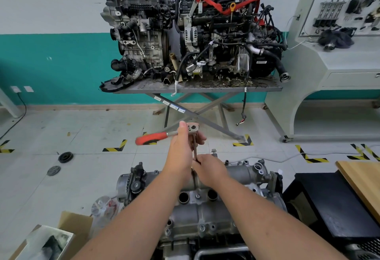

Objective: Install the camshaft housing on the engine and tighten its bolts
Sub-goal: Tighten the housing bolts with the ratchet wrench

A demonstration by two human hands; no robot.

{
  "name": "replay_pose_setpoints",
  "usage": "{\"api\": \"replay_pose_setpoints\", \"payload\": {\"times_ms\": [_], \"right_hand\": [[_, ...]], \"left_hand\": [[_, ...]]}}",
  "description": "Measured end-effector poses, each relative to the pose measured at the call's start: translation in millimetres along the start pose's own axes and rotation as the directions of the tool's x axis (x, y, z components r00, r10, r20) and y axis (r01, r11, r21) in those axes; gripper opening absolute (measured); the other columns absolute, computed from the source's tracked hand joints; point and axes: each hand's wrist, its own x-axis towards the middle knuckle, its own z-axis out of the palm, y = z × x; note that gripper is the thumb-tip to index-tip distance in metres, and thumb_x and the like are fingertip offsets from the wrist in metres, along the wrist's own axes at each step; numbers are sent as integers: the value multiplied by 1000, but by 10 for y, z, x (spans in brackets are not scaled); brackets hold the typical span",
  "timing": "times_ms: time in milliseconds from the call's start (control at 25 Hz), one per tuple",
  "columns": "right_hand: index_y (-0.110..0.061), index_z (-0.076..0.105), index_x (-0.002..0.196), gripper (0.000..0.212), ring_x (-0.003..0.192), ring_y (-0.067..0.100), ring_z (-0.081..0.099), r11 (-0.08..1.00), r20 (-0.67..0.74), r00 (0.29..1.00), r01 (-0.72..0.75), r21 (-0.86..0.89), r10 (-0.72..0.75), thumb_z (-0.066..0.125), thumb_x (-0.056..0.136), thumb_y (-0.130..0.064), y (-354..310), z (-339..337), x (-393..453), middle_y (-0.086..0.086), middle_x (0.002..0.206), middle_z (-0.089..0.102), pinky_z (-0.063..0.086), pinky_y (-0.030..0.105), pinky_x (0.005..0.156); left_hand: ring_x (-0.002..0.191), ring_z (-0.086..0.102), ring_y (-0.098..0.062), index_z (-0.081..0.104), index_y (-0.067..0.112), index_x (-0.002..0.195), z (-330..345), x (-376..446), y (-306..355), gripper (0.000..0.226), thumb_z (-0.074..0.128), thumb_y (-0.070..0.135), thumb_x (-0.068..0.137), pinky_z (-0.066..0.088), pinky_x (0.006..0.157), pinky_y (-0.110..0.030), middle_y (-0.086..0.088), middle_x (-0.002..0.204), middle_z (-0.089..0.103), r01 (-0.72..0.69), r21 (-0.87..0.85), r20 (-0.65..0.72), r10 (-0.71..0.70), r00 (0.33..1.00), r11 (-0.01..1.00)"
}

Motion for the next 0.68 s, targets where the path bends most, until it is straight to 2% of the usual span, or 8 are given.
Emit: {"api": "replay_pose_setpoints", "payload": {"times_ms": [80,120,240,360,480,600,680], "right_hand": [[-25,42,65,39,81,26,56,999,3,1000,-14,32,14,40,101,-41,-1,17,-3,-6,70,54,40,34,68],[-25,42,65,40,80,26,55,999,5,1000,-20,36,20,40,101,-42,-2,16,-3,-6,67,51,40,34,68],[-27,43,67,37,81,25,53,998,1,1000,-23,56,23,42,100,-42,-3,6,-15,-6,73,54,40,34,70],[-28,46,71,33,85,25,54,998,3,1000,-29,49,29,42,100,-44,-5,3,-11,-2,85,60,39,34,71],[-27,48,72,32,83,24,51,999,15,999,-32,41,31,43,100,-43,-23,-27,-20,-3,82,56,38,34,70],[-23,49,70,34,83,25,54,998,50,998,-33,51,30,46,99,-40,-24,-58,9,-2,79,57,41,34,71],[-25,46,66,36,83,26,53,997,56,998,-37,64,33,47,99,-39,-31,-65,15,-3,75,55,40,34,71]], "left_hand": [[69,64,-18,65,21,96,-45,62,80,41,33,45,106,46,80,-40,-4,73,71,57,-54,10,-56,998,997],[68,66,-18,61,17,101,-54,92,125,36,34,41,107,47,81,-41,-5,73,72,77,-30,16,-76,997,997],[71,70,-18,56,16,109,-51,148,252,31,33,37,106,52,88,-43,-6,74,74,108,178,95,-126,987,978],[77,72,-14,54,21,111,-70,193,408,31,29,38,105,51,93,-43,-3,79,76,73,446,198,-178,964,892],[81,68,-16,56,24,104,-5,231,573,28,30,35,103,51,86,-42,1,76,76,-5,677,249,-223,943,736],[62,62,-10,55,22,90,121,225,655,25,33,28,100,46,56,-27,-1,73,72,-175,835,313,-188,931,522],[61,61,-12,51,20,84,147,212,647,22,38,27,99,40,50,-28,-2,74,66,-301,885,368,-137,920,356]]}}
